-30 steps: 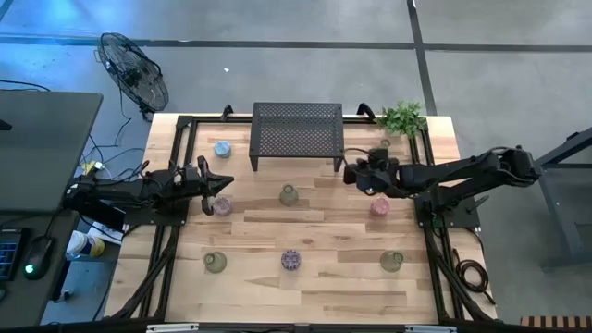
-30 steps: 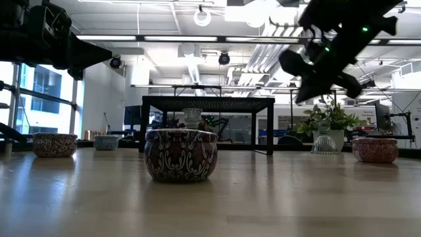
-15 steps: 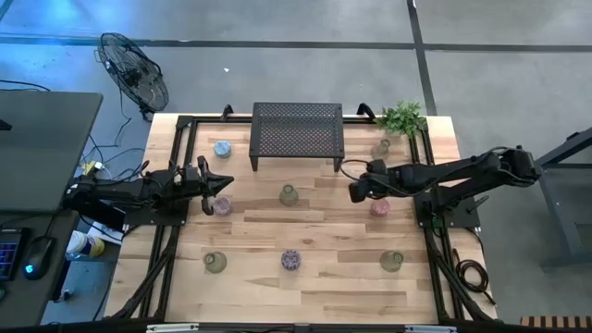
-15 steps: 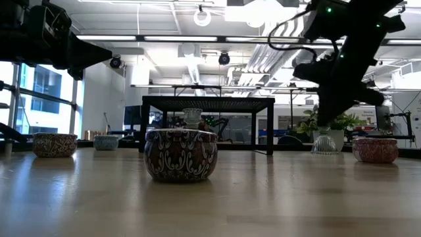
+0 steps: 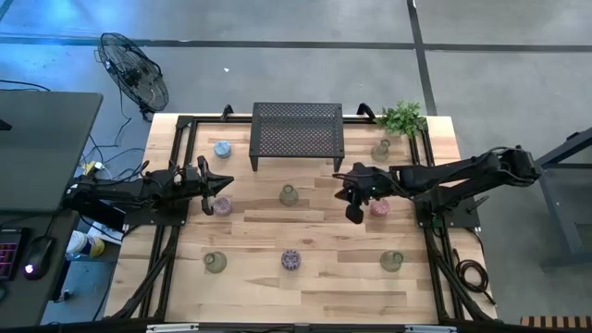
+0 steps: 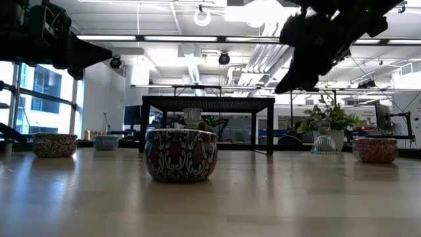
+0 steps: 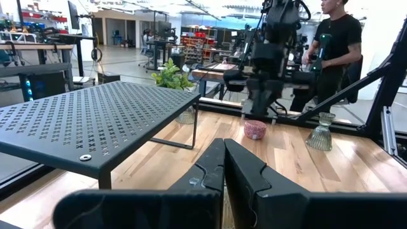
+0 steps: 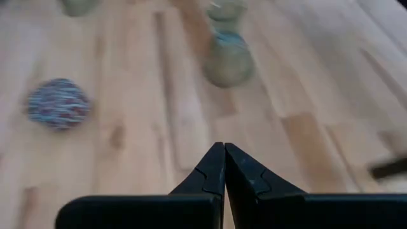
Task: Pick & Place candle stick holders
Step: Put the pink scented candle on the shelf
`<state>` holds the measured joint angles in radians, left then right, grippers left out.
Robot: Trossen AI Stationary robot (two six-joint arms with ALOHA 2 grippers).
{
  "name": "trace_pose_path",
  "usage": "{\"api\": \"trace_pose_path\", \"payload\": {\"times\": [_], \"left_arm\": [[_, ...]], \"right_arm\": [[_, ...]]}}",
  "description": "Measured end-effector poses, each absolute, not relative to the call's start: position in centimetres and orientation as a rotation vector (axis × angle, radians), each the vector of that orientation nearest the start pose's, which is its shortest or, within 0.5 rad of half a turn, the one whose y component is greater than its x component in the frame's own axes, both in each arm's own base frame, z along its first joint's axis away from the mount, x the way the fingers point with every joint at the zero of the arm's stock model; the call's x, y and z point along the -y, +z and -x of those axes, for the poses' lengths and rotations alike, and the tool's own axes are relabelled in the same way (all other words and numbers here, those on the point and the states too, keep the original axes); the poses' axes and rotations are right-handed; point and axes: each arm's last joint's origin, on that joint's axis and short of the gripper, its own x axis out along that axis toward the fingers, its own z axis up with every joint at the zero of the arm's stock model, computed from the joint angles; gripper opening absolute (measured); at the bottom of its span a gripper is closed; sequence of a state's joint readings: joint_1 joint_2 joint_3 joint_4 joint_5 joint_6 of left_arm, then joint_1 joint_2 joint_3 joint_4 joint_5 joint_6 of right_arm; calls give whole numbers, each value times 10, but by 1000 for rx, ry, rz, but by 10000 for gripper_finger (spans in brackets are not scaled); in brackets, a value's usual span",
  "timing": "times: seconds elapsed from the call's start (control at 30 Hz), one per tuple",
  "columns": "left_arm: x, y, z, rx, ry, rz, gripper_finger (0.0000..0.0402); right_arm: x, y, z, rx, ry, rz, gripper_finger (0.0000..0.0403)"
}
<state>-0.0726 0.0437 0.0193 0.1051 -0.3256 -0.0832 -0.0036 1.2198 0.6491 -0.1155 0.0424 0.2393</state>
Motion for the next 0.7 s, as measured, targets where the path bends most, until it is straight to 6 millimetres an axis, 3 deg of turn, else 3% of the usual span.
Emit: {"api": "trace_pose_path", "payload": {"times": [0.17,0.33,0.53,0.7], "left_arm": [[-2,177,-98,88,251,94,2],[-2,176,-98,87,252,92,2],[-2,176,-98,87,252,92,2],[-2,176,-98,87,252,92,2]], "right_arm": [[-1,212,-245,-656,-45,-283,0],[-1,223,-246,-725,-86,-401,0],[1,241,-235,-920,-302,-529,0],[5,223,-220,-1027,-497,-656,5]]}}
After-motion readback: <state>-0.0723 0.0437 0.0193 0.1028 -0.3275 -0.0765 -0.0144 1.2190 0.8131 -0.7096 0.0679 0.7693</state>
